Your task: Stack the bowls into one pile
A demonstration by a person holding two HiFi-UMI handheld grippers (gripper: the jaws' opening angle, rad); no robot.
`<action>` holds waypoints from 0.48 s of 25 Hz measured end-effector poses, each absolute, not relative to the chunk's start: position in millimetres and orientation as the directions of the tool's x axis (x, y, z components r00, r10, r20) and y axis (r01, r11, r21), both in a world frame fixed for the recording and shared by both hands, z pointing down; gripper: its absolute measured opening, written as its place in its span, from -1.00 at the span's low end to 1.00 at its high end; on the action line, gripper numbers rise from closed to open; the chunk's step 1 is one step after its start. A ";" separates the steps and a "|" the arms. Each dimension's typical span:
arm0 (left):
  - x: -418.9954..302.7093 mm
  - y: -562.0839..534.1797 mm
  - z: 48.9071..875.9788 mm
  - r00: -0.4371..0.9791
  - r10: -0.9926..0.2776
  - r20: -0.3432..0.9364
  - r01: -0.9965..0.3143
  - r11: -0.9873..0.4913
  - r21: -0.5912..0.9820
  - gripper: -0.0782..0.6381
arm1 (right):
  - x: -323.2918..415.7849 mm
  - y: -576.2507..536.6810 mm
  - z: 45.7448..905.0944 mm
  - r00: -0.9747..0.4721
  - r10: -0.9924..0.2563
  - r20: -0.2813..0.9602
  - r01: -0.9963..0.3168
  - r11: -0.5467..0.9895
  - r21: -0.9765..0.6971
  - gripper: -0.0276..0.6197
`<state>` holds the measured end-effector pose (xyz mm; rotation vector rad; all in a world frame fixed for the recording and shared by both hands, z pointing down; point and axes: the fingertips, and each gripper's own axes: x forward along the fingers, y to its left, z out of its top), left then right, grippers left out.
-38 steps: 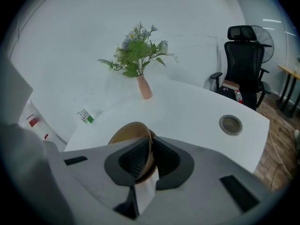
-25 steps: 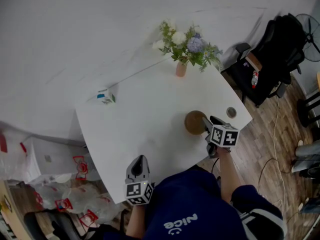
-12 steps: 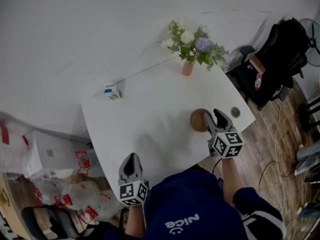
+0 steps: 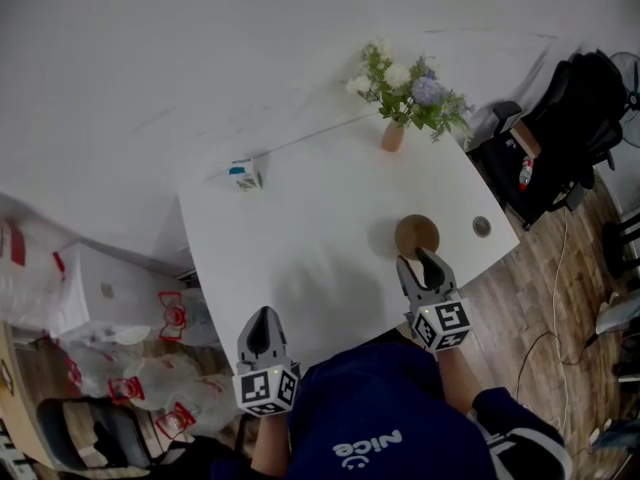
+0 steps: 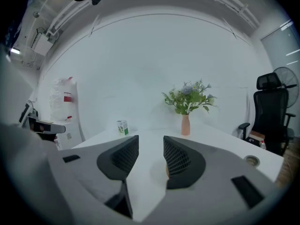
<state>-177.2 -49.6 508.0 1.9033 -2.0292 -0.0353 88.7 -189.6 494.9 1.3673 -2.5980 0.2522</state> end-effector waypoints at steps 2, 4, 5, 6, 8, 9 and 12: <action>-178.7 -44.8 508.3 -0.029 -0.970 0.240 -0.963 0.092 0.254 -0.72 | 83.9 -184.2 496.5 -0.562 -0.787 0.254 -0.821 0.568 -0.056 -0.36; -179.2 -40.4 508.2 -0.026 -0.971 0.239 -0.965 0.087 0.248 -0.72 | 80.8 -180.1 495.0 -0.565 -0.785 0.252 -0.818 0.573 -0.048 -0.36; -179.2 -38.4 508.0 -0.023 -0.971 0.238 -0.966 0.084 0.246 -0.72 | 79.4 -178.0 493.8 -0.567 -0.785 0.251 -0.816 0.576 -0.045 -0.37; -179.2 -36.4 507.9 -0.020 -0.971 0.238 -0.967 0.080 0.244 -0.72 | 77.6 -175.6 492.7 -0.570 -0.783 0.251 -0.814 0.579 -0.041 -0.40; -179.3 -32.4 507.8 -0.014 -0.971 0.237 -0.969 0.072 0.237 -0.72 | 72.8 -169.5 492.4 -0.575 -0.776 0.257 -0.808 0.589 -0.029 -0.57; -179.5 -30.3 508.0 -0.012 -0.972 0.237 -0.969 0.069 0.236 -0.72 | 70.1 -165.8 493.3 -0.578 -0.772 0.263 -0.804 0.594 -0.022 -0.64; -179.9 -24.6 508.8 -0.005 -0.972 0.237 -0.969 0.063 0.238 -0.72 | 61.3 -154.1 497.4 -0.588 -0.756 0.287 -0.789 0.614 0.002 -0.79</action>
